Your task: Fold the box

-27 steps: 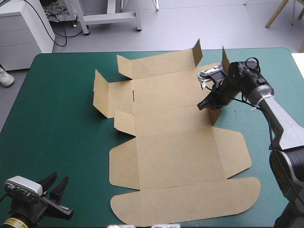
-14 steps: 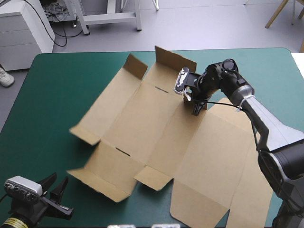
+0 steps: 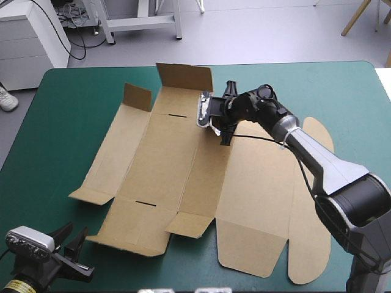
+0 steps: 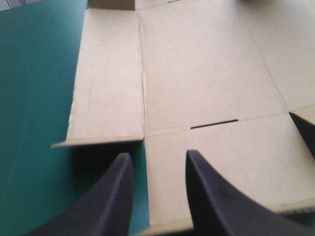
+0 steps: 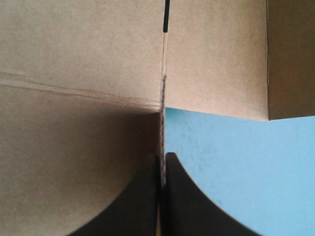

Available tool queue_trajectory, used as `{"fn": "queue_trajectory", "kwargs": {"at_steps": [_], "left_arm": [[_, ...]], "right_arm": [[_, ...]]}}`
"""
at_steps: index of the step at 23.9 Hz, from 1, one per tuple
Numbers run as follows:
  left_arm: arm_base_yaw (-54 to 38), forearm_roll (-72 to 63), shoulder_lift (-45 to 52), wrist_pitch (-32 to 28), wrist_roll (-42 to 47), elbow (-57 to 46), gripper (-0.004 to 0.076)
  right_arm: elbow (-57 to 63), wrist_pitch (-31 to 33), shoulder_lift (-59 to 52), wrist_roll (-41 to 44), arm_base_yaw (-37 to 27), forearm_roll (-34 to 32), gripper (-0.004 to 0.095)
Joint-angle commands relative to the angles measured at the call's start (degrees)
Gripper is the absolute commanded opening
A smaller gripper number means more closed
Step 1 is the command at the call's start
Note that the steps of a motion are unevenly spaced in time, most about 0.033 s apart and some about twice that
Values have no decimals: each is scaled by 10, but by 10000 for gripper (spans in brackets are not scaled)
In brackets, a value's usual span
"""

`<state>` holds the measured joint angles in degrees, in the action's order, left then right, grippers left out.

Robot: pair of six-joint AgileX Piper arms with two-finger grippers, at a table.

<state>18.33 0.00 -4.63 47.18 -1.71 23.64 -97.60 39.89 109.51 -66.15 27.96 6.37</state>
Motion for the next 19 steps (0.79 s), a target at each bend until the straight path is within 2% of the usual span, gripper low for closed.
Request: {"fn": "queue_trajectory", "kwargs": {"at_steps": [1, 4, 9, 12, 15, 16, 19], "left_arm": [[3, -5, -9, -41, -1, 13, 251], [3, -5, -9, -41, -1, 13, 251], [3, -5, -9, -41, -1, 13, 251], [3, -5, -9, -41, -1, 13, 251], [3, -5, -9, -41, -1, 13, 251], [3, -5, -9, -41, -1, 13, 251], [3, -5, -9, -41, -1, 13, 251]], "right_arm": [[-26, -46, -23, -50, 20, 61, -20], [-26, -36, -14, -93, 22, 102, -20], [-26, -28, 1, -102, 22, 125, -20], [-26, -44, 9, -102, 20, 110, -19], [-26, -60, 11, -102, 17, 138, -10], [-26, -59, 11, -102, 17, 147, 3], [-25, -48, 11, -102, 17, 153, 175]]}}
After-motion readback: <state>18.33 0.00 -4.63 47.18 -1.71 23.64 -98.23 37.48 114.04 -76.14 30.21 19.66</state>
